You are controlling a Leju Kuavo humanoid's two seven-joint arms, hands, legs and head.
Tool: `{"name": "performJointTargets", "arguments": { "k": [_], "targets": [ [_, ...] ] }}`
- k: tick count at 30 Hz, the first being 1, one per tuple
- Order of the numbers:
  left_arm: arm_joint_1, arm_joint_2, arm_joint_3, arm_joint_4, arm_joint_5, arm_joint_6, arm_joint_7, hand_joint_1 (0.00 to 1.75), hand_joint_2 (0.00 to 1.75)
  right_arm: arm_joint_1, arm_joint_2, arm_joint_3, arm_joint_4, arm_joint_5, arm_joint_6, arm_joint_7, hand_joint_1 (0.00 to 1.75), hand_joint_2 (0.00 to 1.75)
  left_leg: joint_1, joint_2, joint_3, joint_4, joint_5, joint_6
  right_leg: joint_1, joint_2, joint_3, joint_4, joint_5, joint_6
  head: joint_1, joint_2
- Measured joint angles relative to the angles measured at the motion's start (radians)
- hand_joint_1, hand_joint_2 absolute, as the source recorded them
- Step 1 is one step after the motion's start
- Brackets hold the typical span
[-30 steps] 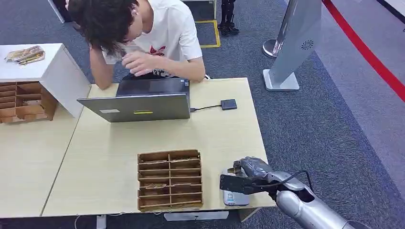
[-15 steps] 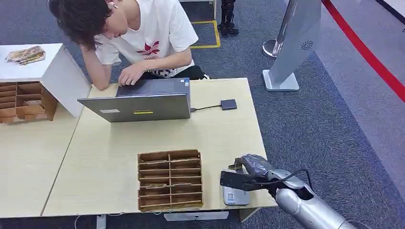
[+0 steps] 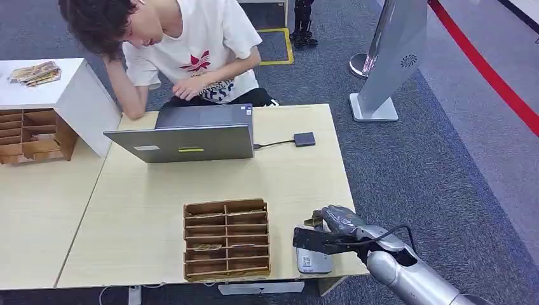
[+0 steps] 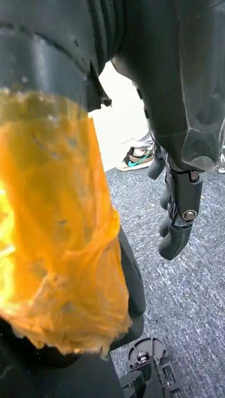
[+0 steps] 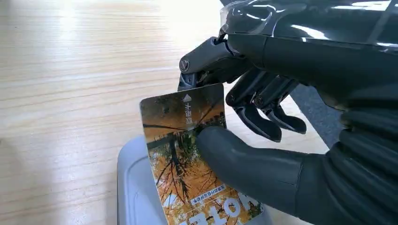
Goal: Pass the card to the sensor for recognition and then transmit it.
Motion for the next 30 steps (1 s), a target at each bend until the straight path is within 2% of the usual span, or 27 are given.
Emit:
{"name": "performJointTargets", "arguments": {
  "k": [30],
  "targets": [
    [0.0,0.001,0.0,0.0,-0.006,0.0,-0.002,0.0,0.0,0.012,-0.003,0.0,-0.012,0.005,-0.018,0.014,1.75,1.75,0.0,0.0,0.001,0.0,0.0,0.0,0.0,0.0,0.0,0.0,0.0,0.0,0.0,0.0]
  ]
}}
